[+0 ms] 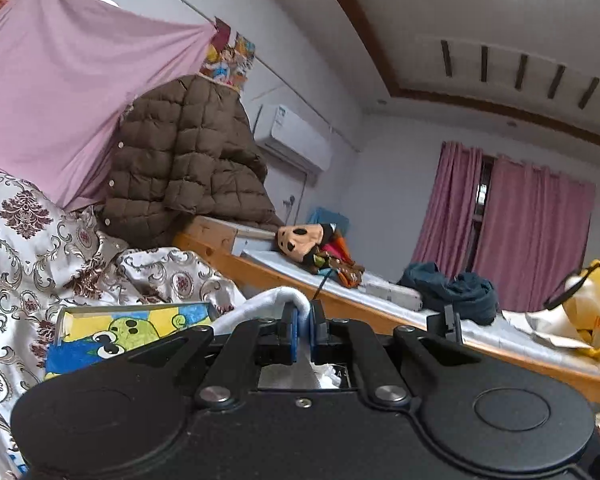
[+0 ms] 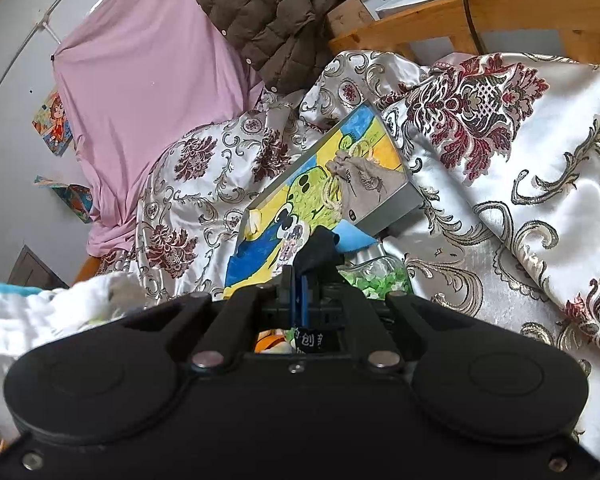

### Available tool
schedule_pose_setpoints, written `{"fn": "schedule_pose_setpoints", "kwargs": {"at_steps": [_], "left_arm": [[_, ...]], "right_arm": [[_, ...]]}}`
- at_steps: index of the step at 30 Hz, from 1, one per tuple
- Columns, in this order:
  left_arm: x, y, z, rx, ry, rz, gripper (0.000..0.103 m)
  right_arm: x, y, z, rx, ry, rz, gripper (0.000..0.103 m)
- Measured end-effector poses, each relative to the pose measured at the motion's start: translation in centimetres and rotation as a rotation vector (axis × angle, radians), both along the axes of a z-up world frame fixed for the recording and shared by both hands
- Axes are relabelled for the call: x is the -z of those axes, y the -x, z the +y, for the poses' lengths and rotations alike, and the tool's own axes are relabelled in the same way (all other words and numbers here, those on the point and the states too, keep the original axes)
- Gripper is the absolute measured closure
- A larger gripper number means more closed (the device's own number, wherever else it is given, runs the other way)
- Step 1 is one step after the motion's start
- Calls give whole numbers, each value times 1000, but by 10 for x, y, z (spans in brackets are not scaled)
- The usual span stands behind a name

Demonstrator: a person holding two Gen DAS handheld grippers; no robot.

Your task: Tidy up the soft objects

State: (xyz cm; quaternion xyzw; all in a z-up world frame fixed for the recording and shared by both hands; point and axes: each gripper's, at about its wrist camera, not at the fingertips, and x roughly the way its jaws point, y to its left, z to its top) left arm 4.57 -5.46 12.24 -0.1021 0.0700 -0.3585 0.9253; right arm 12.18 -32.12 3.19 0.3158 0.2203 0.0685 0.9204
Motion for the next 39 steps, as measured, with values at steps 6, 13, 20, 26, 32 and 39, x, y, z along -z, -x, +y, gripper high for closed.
{"fn": "schedule_pose_setpoints", "kwargs": {"at_steps": [6, 13, 20, 26, 32, 39], "left_arm": [[-7, -16, 16, -22, 16, 70, 99], [-27, -20, 3, -32, -99, 19, 99], [-35, -41, -12, -30, -118, 14, 99], [-32, -80, -31, -52, -131, 33, 99], [-24, -131, -45, -88, -133, 64, 99], [-5, -194, -57, -145, -140, 98, 99]], "right_arm": [[0, -3, 4, -24, 13, -3, 103], [-2, -6, 3, -38, 12, -14, 103], [-16, -19, -2, -27, 20, -84, 103], [-34, -42, -17, 4, -36, -222, 103], [-46, -70, -28, 22, -84, -308, 103], [-41, -126, -36, 47, -99, -314, 103]]}}
